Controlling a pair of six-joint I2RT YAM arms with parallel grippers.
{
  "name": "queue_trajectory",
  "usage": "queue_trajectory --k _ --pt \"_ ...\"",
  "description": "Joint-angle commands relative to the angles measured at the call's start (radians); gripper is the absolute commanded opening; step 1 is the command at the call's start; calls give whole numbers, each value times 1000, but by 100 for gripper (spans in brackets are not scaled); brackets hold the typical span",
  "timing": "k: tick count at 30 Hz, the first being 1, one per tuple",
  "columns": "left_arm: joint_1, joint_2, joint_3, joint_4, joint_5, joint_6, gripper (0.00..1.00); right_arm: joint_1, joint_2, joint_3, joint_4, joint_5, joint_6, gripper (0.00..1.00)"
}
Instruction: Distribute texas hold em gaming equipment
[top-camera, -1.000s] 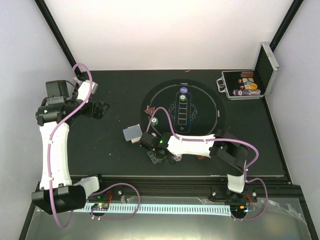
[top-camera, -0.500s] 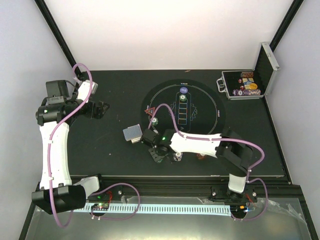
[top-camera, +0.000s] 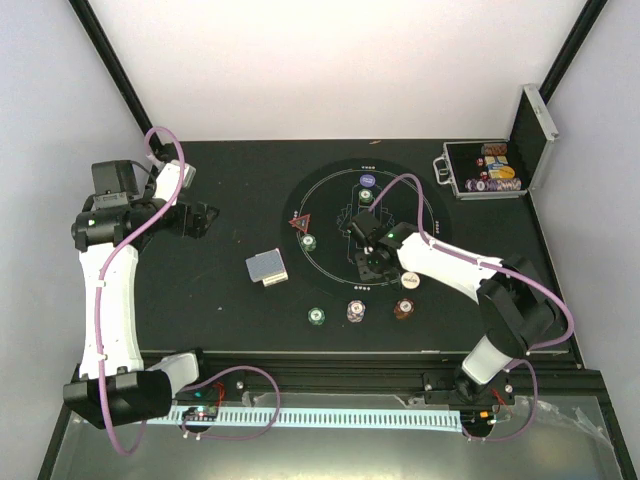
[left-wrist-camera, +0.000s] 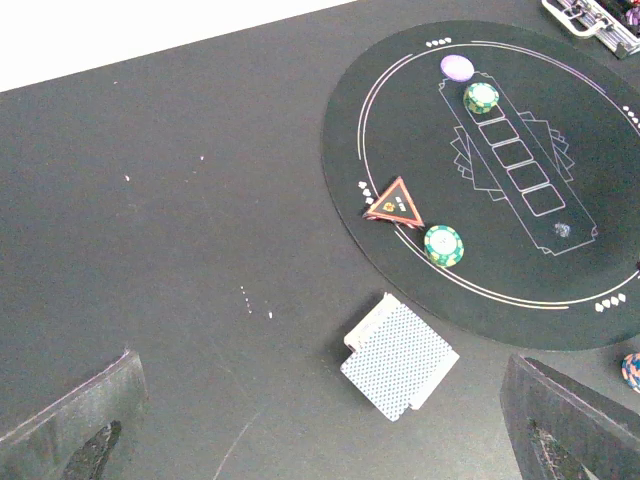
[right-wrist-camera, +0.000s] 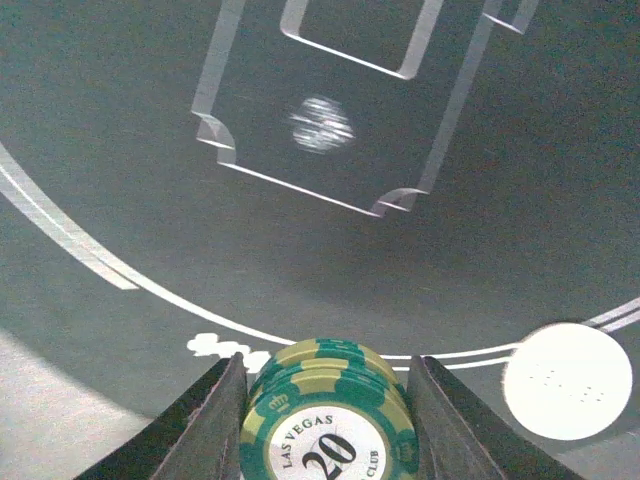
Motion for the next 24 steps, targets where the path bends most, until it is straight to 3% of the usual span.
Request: queue_trajectory --k 1,19,21,24 --pt "8 -4 22 -10 18 6 99 -82 14 -53 37 24 -54 19" --pt "8 19 34 -12 21 8 99 -172 143 -101 129 13 -79 21" --pt "8 20 31 -11 22 9 99 -174 150 -103 129 14 -79 27" --pt "8 20 25 -9 24 7 99 -174 146 -93 121 20 -77 53"
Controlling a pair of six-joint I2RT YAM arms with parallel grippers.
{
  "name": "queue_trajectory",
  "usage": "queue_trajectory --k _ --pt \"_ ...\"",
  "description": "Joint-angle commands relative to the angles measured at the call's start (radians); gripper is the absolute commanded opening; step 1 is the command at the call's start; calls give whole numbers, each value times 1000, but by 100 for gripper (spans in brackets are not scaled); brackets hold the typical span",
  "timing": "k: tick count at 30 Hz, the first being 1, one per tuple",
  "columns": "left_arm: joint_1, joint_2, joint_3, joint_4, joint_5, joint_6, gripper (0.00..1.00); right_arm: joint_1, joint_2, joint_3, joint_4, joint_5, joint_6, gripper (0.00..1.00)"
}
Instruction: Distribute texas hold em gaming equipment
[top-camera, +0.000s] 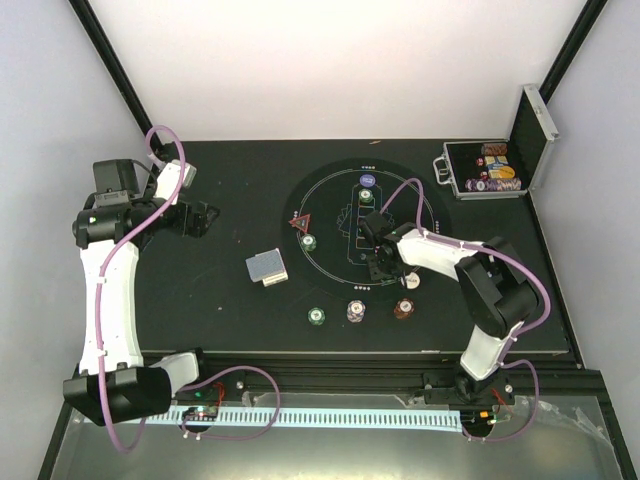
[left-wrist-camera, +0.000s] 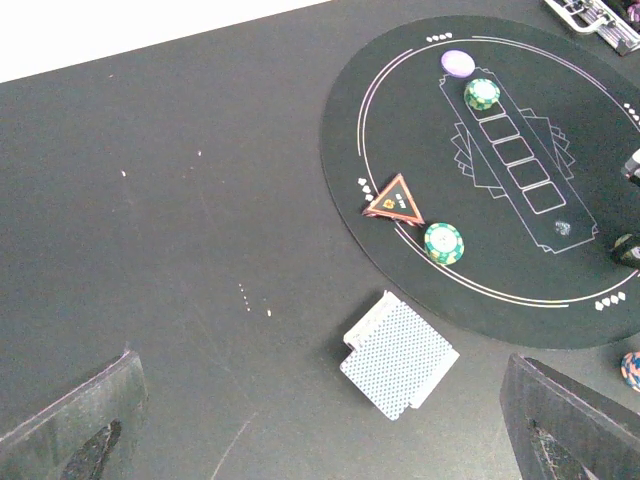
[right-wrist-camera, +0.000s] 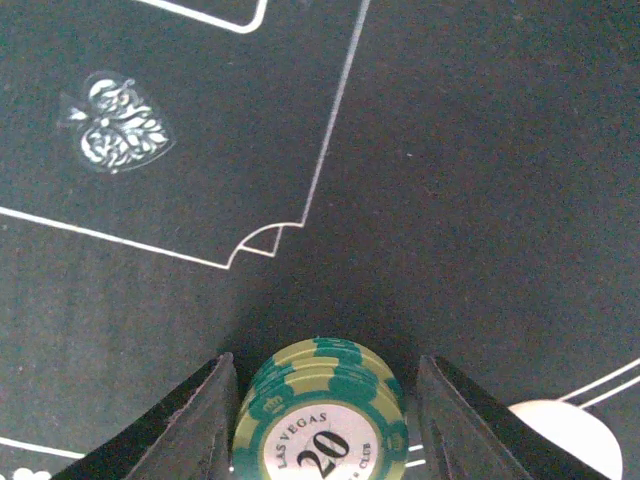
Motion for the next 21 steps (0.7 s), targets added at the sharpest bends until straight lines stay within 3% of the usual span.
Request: queue_trajectory --k 1,6,13,21 --pt "8 3 21 -8 24 10 99 -12 4 2 15 21 -2 59" --pt "8 -2 -4 -3 24 19 99 18 -92 28 -40 56 16 79" --pt "8 -7 -37 9 39 20 99 219 -231 52 -126 83 88 84" --pt "8 -10 -46 15 51 19 99 419 -213 40 -163 35 173 89"
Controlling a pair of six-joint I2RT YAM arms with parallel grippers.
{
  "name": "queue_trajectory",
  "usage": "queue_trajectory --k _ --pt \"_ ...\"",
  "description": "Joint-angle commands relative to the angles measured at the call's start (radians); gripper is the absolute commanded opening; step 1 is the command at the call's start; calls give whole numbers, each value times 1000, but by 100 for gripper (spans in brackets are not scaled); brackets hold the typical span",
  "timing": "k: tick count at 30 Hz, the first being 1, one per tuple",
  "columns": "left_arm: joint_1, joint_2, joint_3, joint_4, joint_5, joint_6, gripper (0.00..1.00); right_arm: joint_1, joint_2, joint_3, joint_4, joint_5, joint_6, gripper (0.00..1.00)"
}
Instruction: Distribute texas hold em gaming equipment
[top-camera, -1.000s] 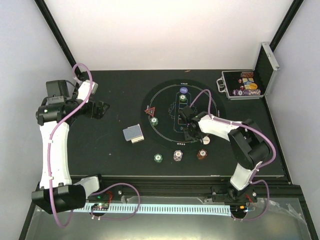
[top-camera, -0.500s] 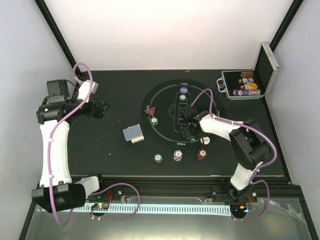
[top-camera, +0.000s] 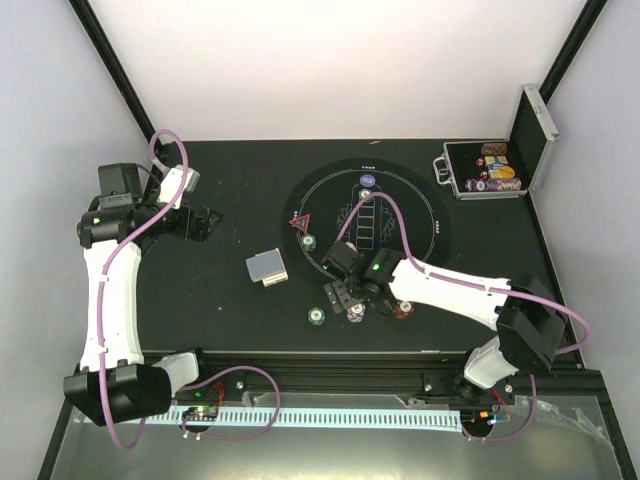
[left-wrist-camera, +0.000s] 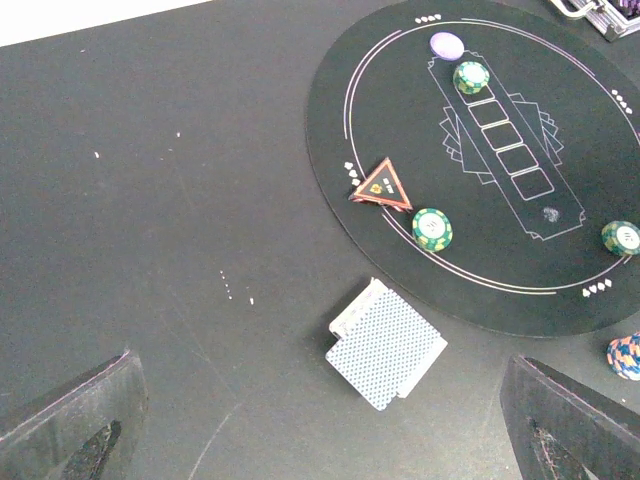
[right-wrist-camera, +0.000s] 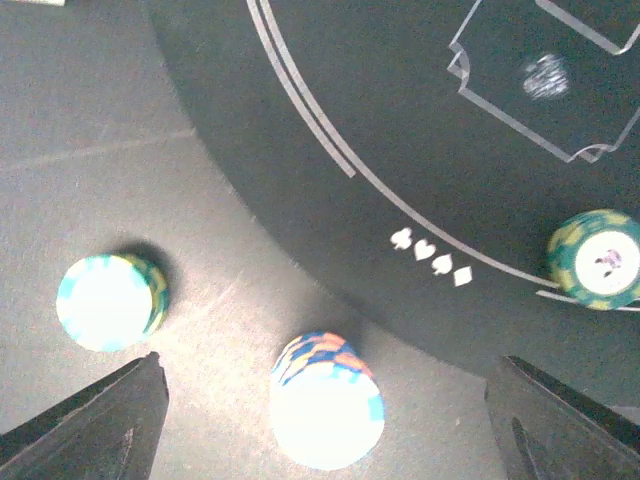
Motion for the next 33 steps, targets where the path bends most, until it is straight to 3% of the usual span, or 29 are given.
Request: queue_trajectory --k 1,5,20,33 --pt "8 -10 2 10 33 13 99 46 25 -20 -36 -20 67 90" --pt "8 -12 6 7 34 11 99 51 45 -49 -6 -42 72 86" --pt "9 -11 13 5 29 9 99 50 84 -107 39 -47 72 60" --pt "8 -12 13 4 25 10 99 51 74 -78 22 -35 67 26"
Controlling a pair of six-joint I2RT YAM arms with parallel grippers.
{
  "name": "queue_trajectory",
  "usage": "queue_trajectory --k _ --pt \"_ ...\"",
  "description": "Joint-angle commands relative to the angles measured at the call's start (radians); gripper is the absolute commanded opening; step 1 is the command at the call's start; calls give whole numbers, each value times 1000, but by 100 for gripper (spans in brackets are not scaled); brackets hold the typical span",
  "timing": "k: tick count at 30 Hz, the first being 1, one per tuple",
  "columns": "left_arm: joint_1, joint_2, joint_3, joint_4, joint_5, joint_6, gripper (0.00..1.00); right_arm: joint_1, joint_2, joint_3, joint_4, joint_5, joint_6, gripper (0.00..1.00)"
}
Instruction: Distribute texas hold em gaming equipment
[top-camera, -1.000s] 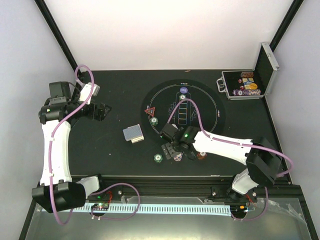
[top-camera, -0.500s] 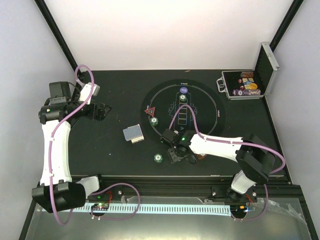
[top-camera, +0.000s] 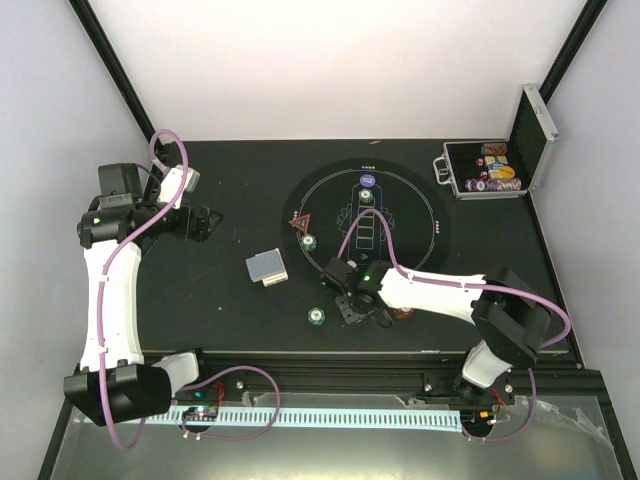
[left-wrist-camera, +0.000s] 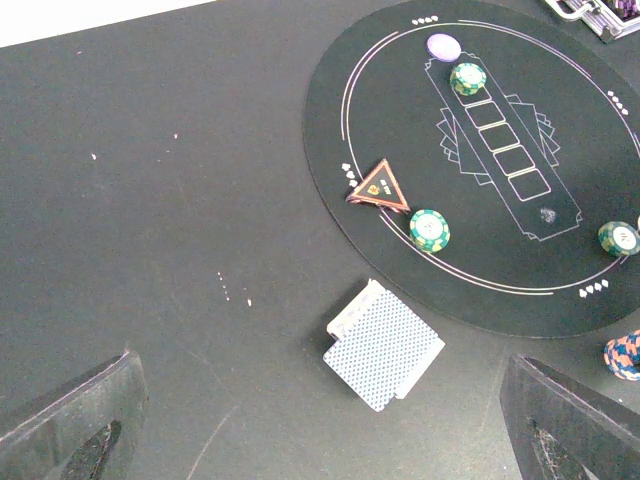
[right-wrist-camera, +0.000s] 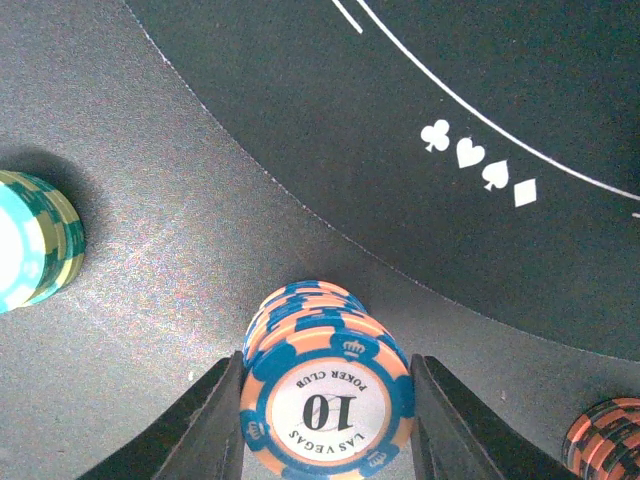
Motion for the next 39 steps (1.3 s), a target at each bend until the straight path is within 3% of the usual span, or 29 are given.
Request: queue_trajectory --k 1,5,12,31,39 --pt "7 -11 13 4 16 9 99 3 -12 28 -13 15 0 23" --pt "8 -11 12 4 15 11 99 2 -19 72 -52 37 -10 19" --pt "8 -12 9 3 13 17 99 -71 25 291 -129 83 -97 19" --pt "8 -1 13 3 17 12 99 -328 772 1173 -264 48 -243 19" --pt "7 7 15 5 17 20 99 -347 909 1288 -256 -31 -224 20"
